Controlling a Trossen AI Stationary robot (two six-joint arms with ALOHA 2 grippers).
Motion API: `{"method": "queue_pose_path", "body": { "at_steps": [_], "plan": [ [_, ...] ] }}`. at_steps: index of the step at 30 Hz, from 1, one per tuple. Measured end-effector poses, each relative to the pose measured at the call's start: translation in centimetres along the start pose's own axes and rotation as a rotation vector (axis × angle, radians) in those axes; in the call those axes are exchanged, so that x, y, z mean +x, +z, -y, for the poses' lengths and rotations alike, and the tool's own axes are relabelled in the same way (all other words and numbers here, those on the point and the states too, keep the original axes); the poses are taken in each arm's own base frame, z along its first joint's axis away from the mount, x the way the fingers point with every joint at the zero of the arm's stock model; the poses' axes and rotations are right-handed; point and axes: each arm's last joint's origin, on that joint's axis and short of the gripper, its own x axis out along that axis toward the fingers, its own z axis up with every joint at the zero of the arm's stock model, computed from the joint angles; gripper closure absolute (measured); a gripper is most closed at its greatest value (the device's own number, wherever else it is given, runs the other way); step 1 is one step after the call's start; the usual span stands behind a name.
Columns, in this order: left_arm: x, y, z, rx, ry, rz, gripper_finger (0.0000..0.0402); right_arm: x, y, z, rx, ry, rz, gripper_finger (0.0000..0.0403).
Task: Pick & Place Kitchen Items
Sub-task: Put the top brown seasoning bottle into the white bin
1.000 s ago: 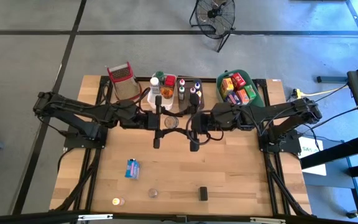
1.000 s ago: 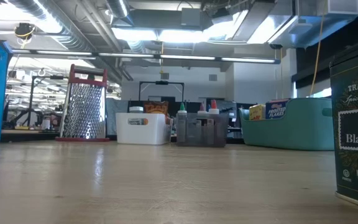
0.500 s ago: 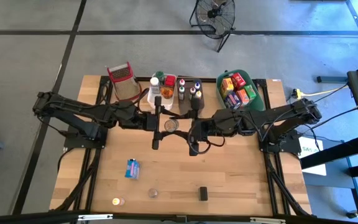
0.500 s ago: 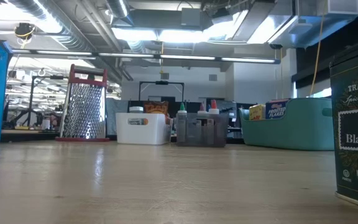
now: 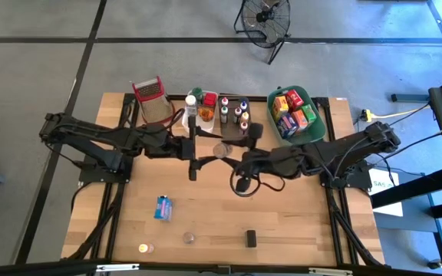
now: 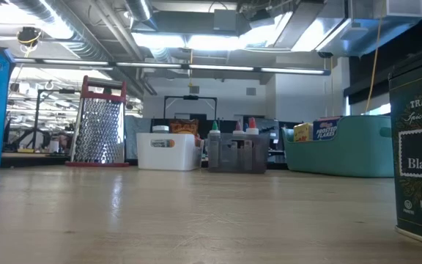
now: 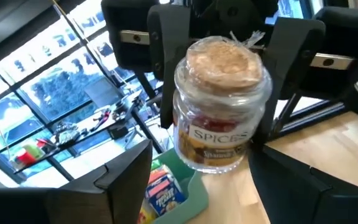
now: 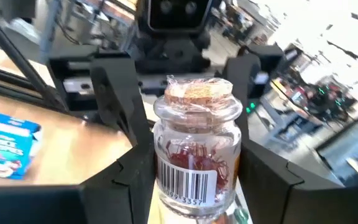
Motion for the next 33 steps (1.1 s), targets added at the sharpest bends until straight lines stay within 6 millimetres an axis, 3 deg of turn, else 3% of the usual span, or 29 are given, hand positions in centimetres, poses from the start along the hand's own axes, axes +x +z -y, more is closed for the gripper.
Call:
{"method": "queue_pose_path", "body": {
  "at_steps": [5,11,17,22,33],
  "plan": [
    [-0.1,-1.0,0.4,0.069,0.007,-0.128,0.0148,-0.4,-0.5,-0.1,0.021,-0.044,-0.072,0.0216],
    [-0.8,-1.7,1.5,0.347,0.086,-0.318,0.0153,-0.7,-1.6,0.7,0.201,0.015,-0.226,0.0216],
    [-1.6,-1.0,3.4,0.621,0.073,-0.353,0.0163,0.6,-3.5,1.8,0.377,0.21,-0.35,0.0216],
    [-1.7,-0.8,4.7,0.648,-0.022,-0.29,0.0175,2.7,-4.7,2.0,0.441,0.351,-0.399,0.0216],
    [-1.5,-1.5,4.8,0.592,-0.138,-0.275,0.0183,6.1,-6.8,0.7,0.5,0.549,-0.462,0.0216]
  ]
}}
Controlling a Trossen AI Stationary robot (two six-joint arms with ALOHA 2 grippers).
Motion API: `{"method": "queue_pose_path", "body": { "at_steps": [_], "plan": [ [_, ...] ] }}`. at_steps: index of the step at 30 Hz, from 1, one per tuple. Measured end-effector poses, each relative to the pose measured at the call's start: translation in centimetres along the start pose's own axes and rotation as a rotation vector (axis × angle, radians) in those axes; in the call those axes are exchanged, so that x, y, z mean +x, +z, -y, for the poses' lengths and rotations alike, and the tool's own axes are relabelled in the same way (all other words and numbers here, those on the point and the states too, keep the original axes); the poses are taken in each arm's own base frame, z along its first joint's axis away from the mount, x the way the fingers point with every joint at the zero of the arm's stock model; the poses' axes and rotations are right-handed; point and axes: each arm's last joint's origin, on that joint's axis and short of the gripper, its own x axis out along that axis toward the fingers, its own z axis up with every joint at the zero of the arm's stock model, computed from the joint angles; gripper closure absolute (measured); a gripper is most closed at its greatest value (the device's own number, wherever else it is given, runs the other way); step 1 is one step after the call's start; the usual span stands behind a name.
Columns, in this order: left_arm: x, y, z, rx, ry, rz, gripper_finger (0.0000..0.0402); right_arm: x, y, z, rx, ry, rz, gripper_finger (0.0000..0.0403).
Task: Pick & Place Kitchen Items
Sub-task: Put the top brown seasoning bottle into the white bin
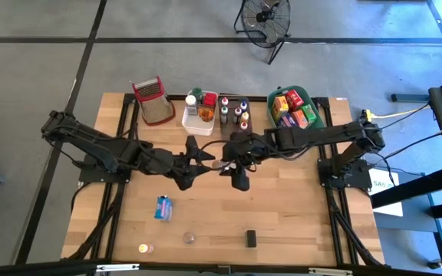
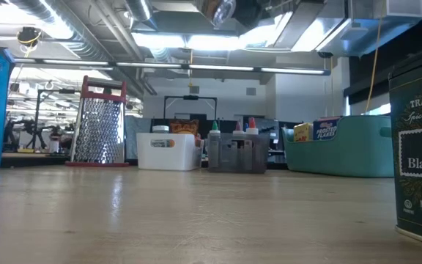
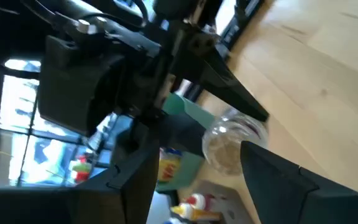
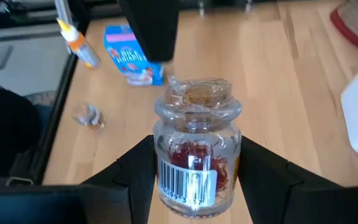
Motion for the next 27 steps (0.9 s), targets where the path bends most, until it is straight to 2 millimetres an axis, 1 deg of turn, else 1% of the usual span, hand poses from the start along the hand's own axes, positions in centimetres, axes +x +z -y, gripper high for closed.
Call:
{"method": "queue_pose_path", "body": {
  "at_steps": [5,10,17,22,27],
  "plan": [
    [0.0,-0.6,0.7,-0.082,-0.065,-0.052,0.0183,0.0,0.1,0.1,0.001,0.0,0.004,0.0216],
    [-0.2,-0.3,0.8,-0.197,-0.063,-0.045,0.0183,0.0,0.1,0.0,-0.001,0.002,0.009,0.0216],
    [-0.3,-0.3,1.2,-0.162,-0.103,-0.04,0.0179,0.0,0.1,0.0,-0.003,0.002,0.01,0.0216],
    [-0.1,-0.5,1.0,-0.226,-0.101,-0.047,0.0148,0.0,0.1,0.0,-0.003,0.002,0.01,0.0216],
    [0.2,-0.9,0.5,-0.212,-0.093,-0.035,0.0101,0.0,0.1,0.0,-0.007,0.002,0.01,0.0216]
  ]
}}
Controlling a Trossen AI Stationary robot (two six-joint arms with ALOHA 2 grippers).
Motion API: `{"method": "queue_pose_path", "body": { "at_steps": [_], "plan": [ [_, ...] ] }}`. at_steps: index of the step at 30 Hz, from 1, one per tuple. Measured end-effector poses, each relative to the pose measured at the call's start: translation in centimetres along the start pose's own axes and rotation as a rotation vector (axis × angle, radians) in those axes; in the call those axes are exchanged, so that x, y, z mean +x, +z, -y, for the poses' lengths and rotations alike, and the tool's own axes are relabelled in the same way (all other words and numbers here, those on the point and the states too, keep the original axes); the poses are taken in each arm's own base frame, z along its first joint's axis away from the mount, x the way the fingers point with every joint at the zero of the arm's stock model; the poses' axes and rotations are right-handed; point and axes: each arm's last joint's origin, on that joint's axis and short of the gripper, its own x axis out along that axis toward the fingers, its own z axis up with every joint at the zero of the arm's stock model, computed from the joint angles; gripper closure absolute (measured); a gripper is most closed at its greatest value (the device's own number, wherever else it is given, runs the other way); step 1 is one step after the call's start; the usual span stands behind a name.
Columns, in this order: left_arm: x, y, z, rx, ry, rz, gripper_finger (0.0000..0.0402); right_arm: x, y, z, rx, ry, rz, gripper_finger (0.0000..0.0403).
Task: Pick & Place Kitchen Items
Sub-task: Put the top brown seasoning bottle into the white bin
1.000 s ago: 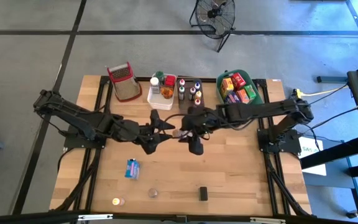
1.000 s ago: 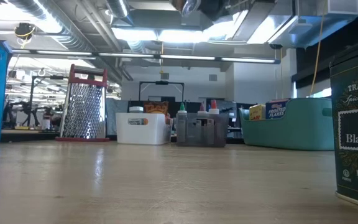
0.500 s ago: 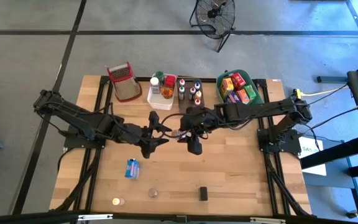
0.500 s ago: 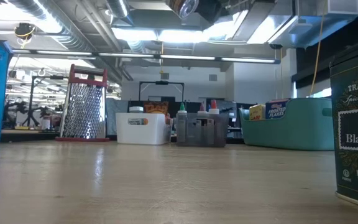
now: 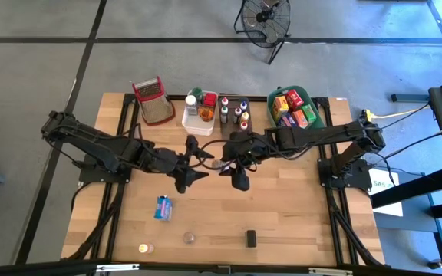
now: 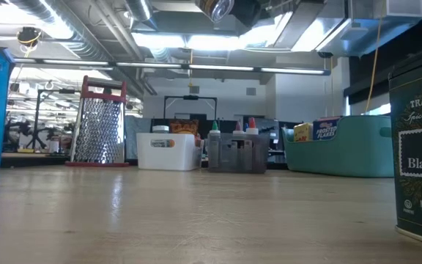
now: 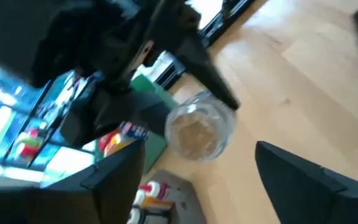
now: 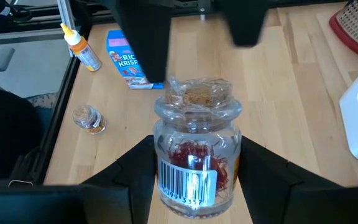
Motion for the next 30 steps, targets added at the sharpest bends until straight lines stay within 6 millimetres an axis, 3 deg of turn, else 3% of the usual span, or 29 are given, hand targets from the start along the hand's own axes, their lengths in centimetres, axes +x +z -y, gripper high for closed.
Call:
{"method": "queue_pose_path", "body": {
  "at_steps": [7,13,21,30],
  "plan": [
    [0.3,-0.3,-0.1,0.047,-0.167,0.109,0.0073,0.0,0.1,0.0,-0.008,0.002,0.007,0.0216],
    [0.6,-0.7,-0.9,0.186,-0.097,0.083,0.0074,0.0,0.1,-0.1,-0.016,0.012,0.007,0.0216],
    [1.6,-1.7,-2.5,0.176,-0.113,0.131,0.0075,0.0,0.1,-0.1,-0.021,0.012,0.007,0.0216],
    [4.1,-2.4,-2.1,0.206,-0.148,0.113,0.0076,0.0,0.0,0.0,-0.022,0.011,0.0,0.0216]
  ]
}}
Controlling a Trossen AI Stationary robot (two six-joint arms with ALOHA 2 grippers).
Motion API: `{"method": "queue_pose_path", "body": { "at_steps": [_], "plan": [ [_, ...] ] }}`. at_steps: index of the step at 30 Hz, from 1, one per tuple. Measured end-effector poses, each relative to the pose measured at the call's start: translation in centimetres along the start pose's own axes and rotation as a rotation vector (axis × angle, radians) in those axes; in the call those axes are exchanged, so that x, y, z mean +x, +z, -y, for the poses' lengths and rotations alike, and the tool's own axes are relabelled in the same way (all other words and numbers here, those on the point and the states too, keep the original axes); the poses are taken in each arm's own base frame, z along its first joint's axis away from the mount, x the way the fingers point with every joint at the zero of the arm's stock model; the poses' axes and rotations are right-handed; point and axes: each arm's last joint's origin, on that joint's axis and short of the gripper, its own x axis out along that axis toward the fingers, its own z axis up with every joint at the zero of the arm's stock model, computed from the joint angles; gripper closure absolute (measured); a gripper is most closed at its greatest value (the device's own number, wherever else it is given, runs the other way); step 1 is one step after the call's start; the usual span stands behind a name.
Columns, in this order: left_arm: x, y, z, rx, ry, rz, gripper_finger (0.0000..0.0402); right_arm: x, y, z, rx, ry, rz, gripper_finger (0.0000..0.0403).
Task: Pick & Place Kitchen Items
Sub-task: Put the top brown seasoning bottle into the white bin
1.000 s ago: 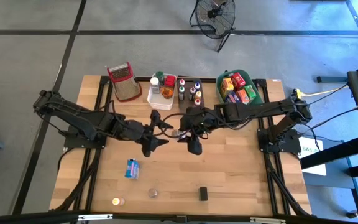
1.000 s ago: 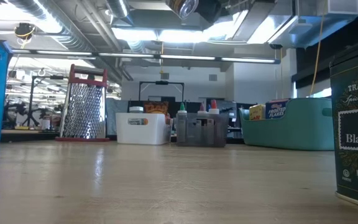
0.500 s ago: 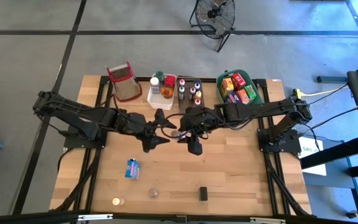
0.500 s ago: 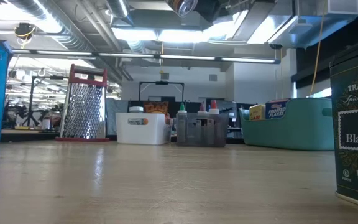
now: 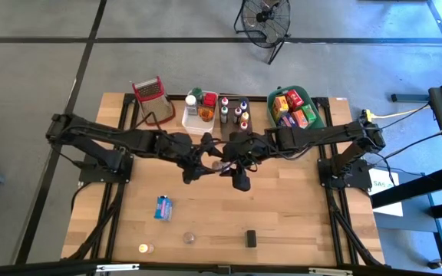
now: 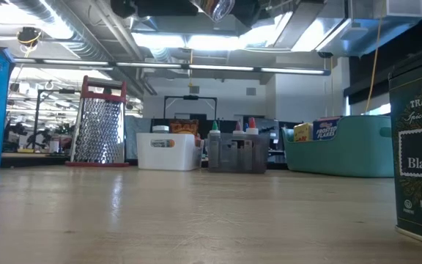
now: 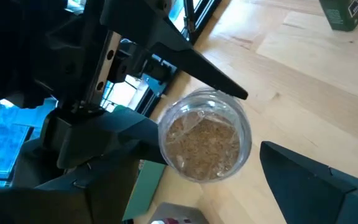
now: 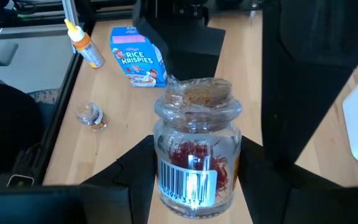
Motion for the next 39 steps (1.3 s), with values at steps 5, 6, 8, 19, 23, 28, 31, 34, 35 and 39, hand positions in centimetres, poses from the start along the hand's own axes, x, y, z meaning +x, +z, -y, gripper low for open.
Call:
{"method": "queue_pose_path", "body": {
  "at_steps": [5,6,8,19,23,28,31,34,35,39],
  "plan": [
    [0.34,0.01,0.17,-0.004,-0.006,-0.003,0.0076,0.0,-0.09,0.01,0.0,-0.001,-0.01,0.0216],
    [0.34,0.05,0.19,-0.012,-0.006,-0.002,0.0076,0.0,-0.09,0.01,0.0,-0.001,-0.009,0.0216],
    [0.34,0.14,0.27,-0.019,-0.008,0.0,0.0076,0.0,-0.1,0.01,0.0,-0.001,-0.01,0.0216],
    [0.38,0.39,0.35,0.037,-0.053,0.079,0.0076,0.0,-0.17,-0.08,-0.005,0.011,-0.018,0.0216],
    [0.42,0.6,0.32,0.07,-0.057,0.117,0.0076,-0.01,0.0,0.1,-0.007,-0.009,-0.001,0.0216],
    [0.44,0.74,0.32,0.091,-0.059,0.139,0.0076,-0.02,0.0,0.16,-0.005,-0.01,-0.001,0.0216],
    [0.44,0.71,0.38,0.092,-0.064,0.134,0.0076,-0.03,0.0,0.34,-0.002,-0.01,-0.004,0.0216],
    [0.46,0.54,0.32,0.086,-0.062,0.122,0.0076,-0.05,0.01,0.53,0.002,-0.014,-0.005,0.0216],
    [0.46,0.53,0.3,0.085,-0.061,0.12,0.0076,-0.05,0.01,0.52,0.002,-0.014,-0.005,0.0216],
    [0.55,0.35,0.15,0.079,-0.056,0.117,0.0076,-0.04,0.02,0.46,0.001,-0.01,-0.003,0.0216]
  ]
}}
